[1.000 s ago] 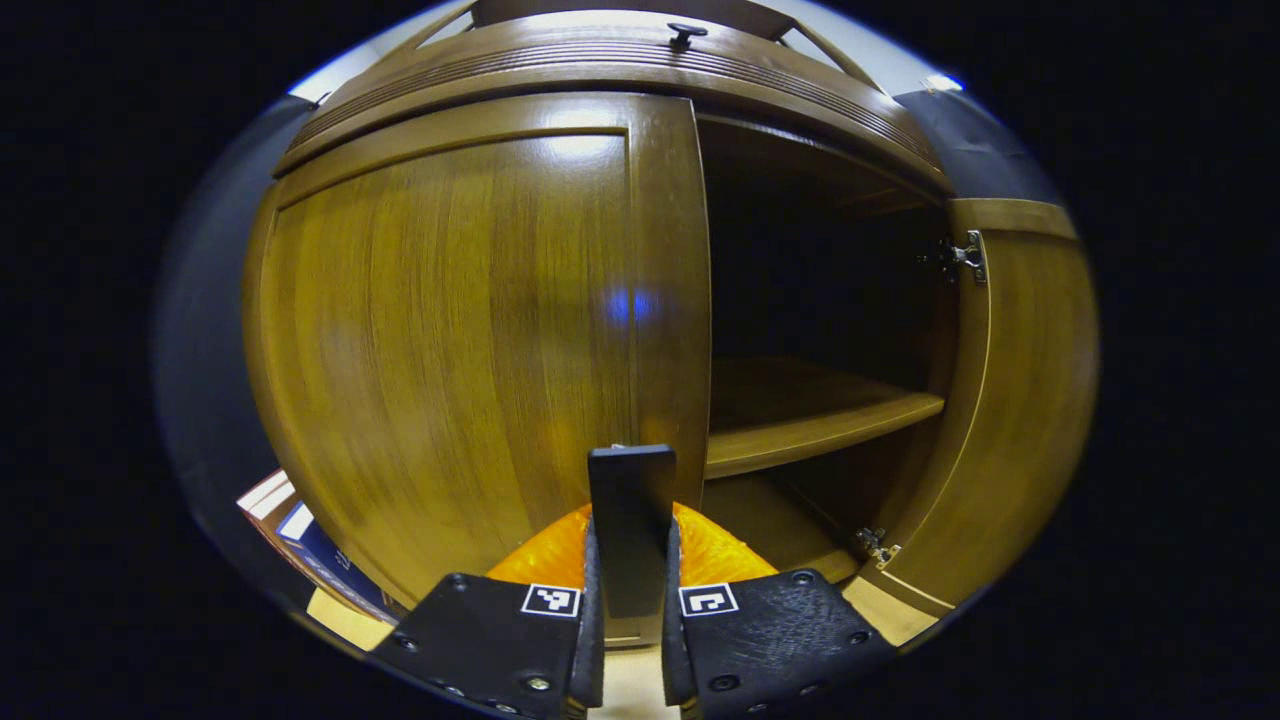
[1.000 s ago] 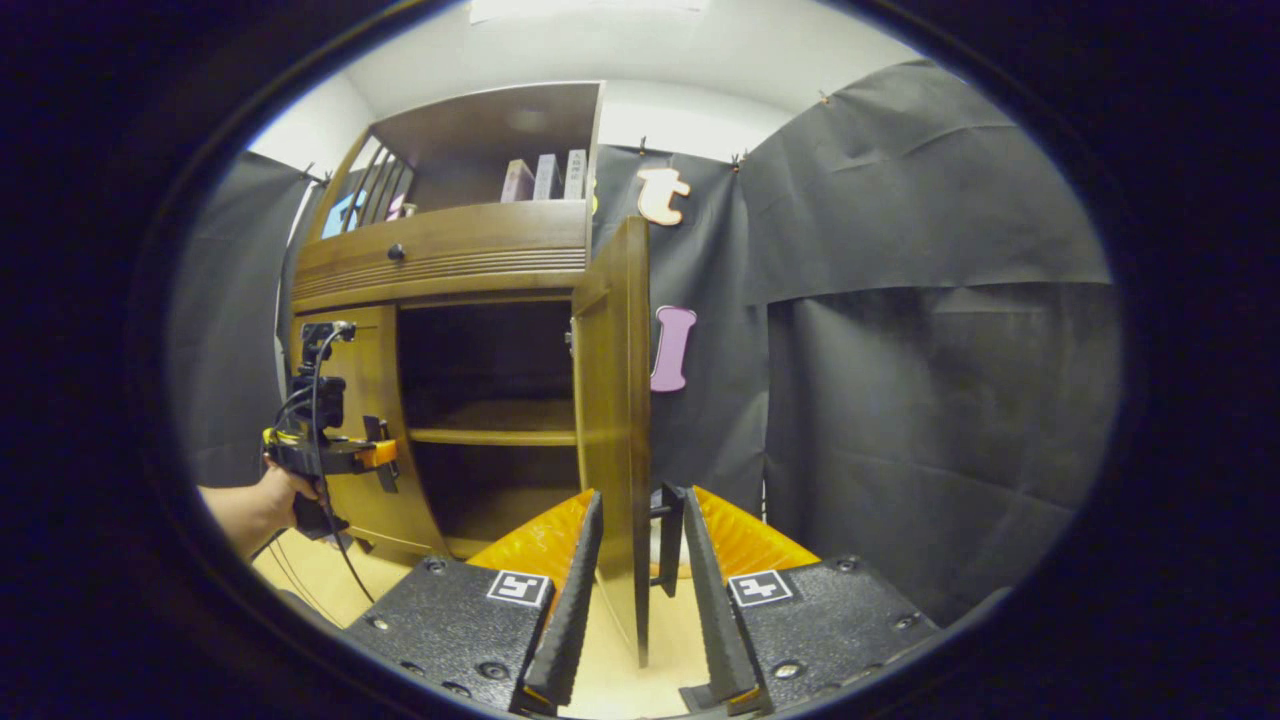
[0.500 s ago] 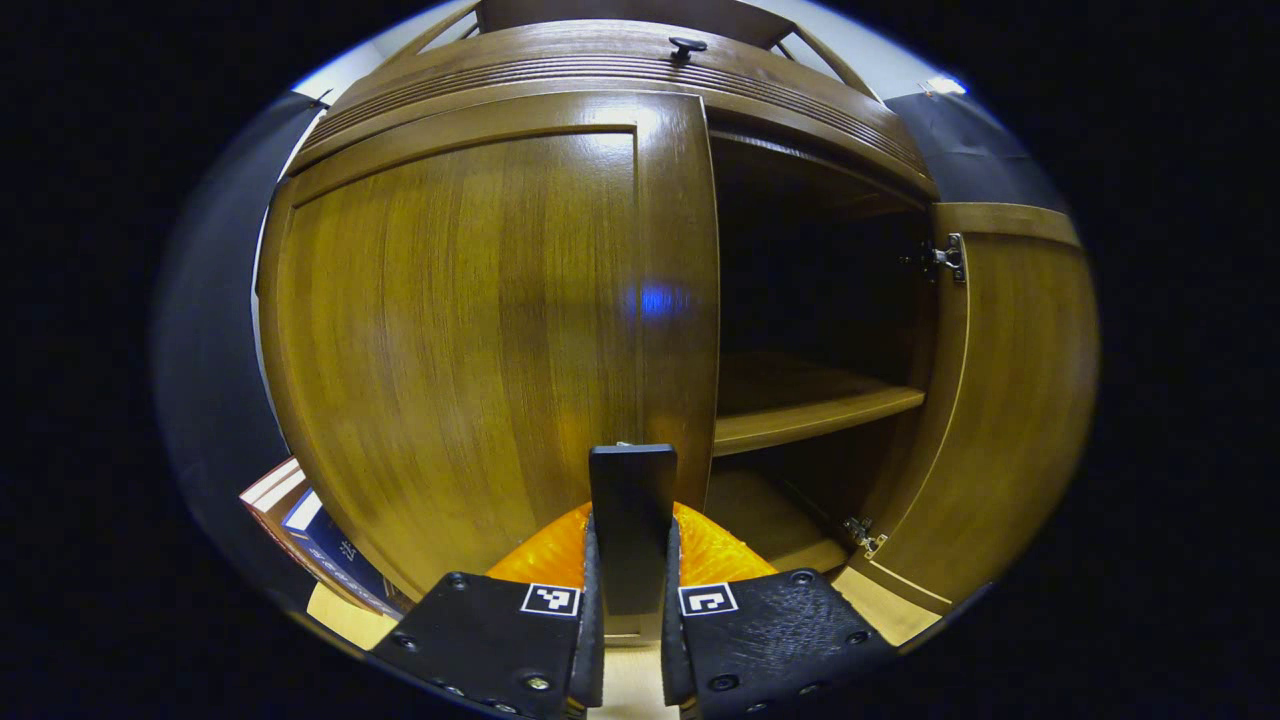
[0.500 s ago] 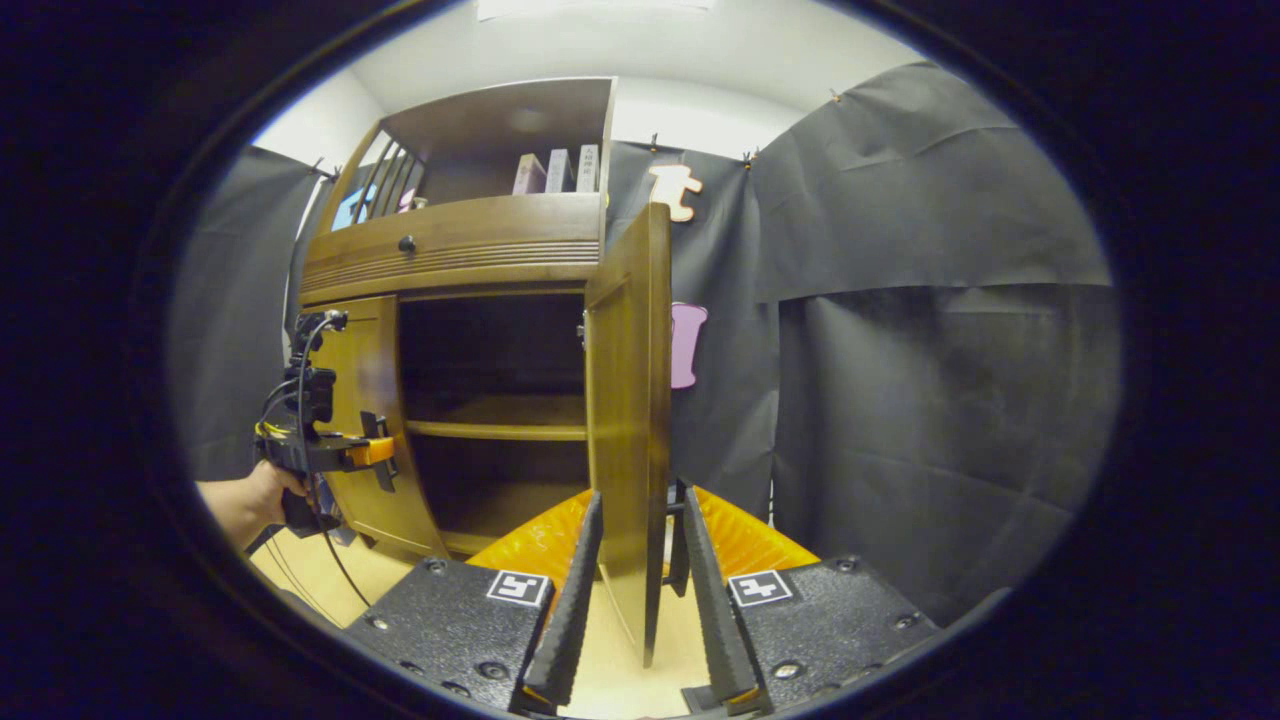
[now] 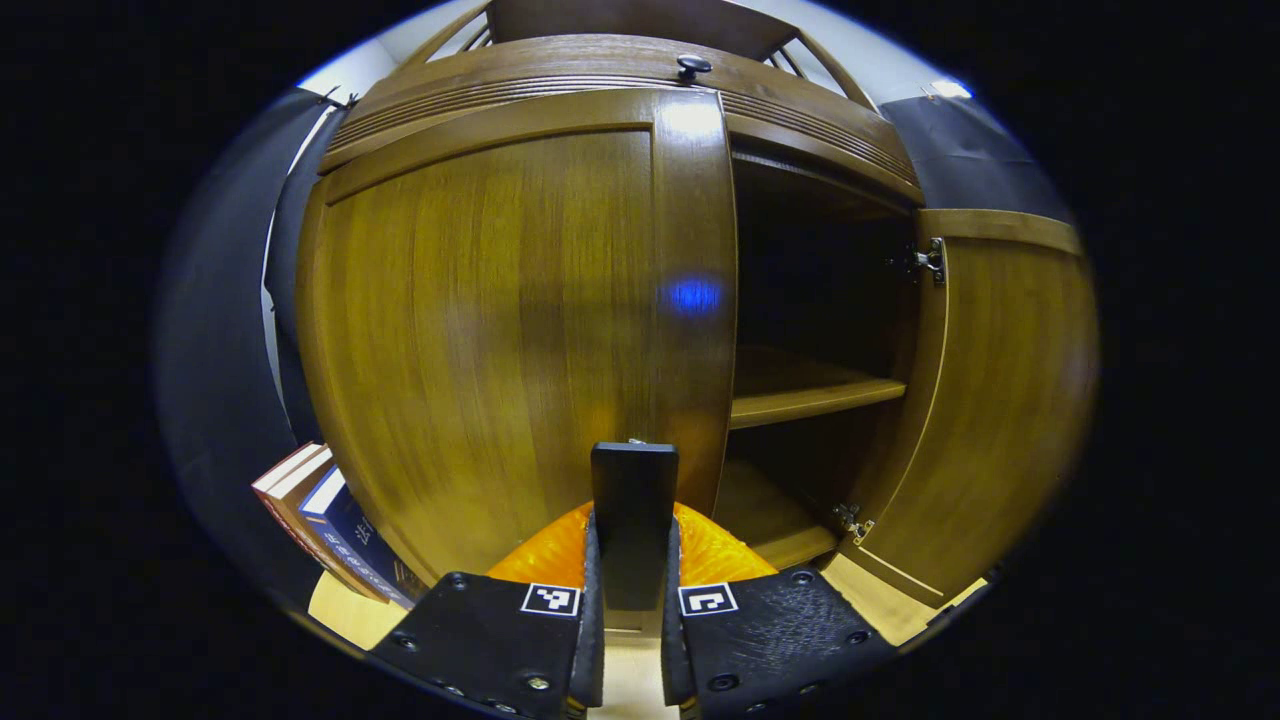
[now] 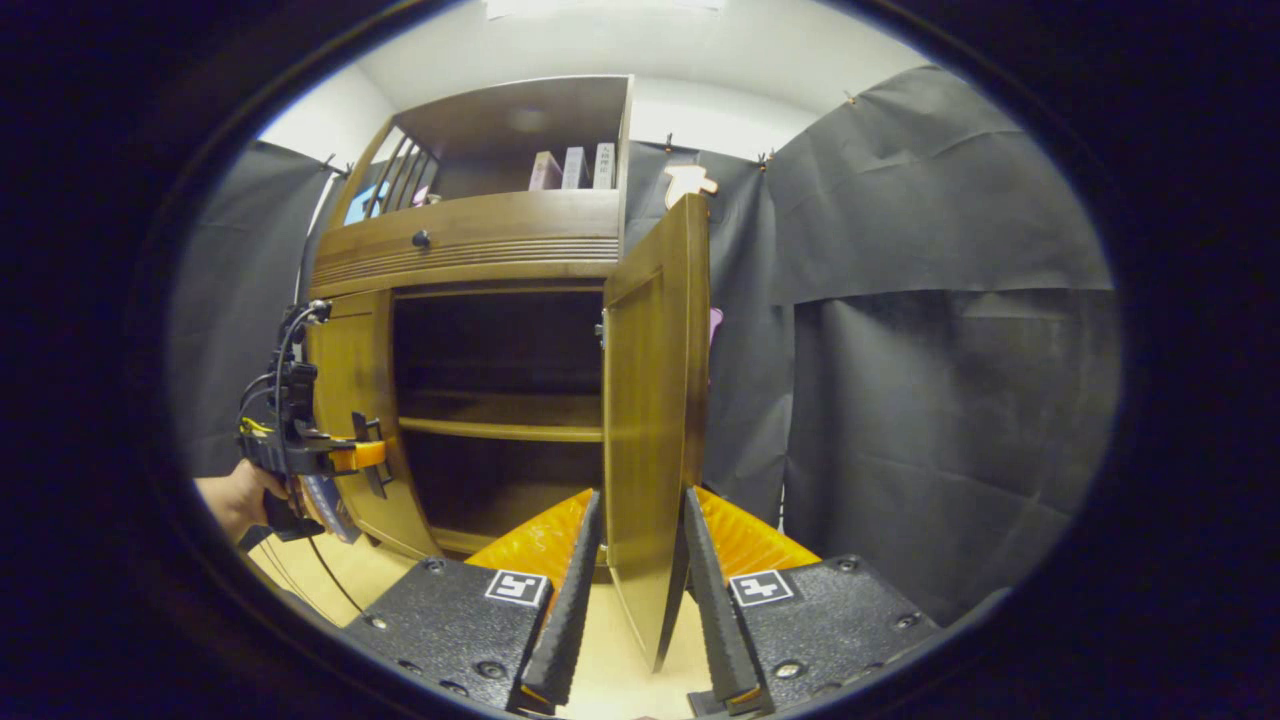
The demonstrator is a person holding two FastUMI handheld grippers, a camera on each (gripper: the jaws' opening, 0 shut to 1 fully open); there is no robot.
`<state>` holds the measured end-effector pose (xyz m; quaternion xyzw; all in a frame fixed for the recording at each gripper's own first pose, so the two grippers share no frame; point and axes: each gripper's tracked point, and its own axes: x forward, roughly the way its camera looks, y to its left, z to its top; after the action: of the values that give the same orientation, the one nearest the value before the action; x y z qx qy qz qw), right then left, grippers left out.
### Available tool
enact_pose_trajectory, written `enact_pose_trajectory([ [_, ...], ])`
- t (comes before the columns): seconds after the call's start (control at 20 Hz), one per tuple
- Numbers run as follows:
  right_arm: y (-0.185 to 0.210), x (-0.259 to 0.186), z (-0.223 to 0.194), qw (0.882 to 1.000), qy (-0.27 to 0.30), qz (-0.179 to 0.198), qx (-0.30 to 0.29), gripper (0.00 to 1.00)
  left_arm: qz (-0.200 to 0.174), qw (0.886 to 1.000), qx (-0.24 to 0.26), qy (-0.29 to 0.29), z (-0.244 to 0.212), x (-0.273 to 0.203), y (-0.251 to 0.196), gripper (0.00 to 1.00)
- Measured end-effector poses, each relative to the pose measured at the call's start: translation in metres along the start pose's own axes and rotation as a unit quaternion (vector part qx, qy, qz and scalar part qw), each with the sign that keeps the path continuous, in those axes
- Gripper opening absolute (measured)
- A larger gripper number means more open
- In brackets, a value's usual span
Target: Open the right door of the double-door shoe cabinet with the right hand, and open the left door with the left hand.
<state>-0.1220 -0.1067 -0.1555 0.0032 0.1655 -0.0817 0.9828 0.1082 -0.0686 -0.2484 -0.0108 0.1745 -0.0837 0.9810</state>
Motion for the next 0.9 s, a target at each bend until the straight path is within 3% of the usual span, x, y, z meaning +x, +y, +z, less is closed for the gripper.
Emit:
enact_pose_trajectory([
  [0.4, 0.014, -0.011, 0.019, 0.999, -0.043, 0.002, -0.011, 0.53, 0.01, 1.0, -0.016, 0.003, -0.007, -0.033, 0.01, 0.22],
  [0.85, 0.069, -0.002, 0.02, 0.996, -0.048, 0.064, -0.031, 0.53, 0.024, 0.999, -0.037, 0.007, -0.011, -0.067, 0.025, 0.22],
  [0.9, 0.074, 0.0, 0.021, 0.996, -0.048, 0.072, -0.032, 0.53, 0.026, 0.999, -0.04, 0.007, -0.012, -0.071, 0.026, 0.3],
])
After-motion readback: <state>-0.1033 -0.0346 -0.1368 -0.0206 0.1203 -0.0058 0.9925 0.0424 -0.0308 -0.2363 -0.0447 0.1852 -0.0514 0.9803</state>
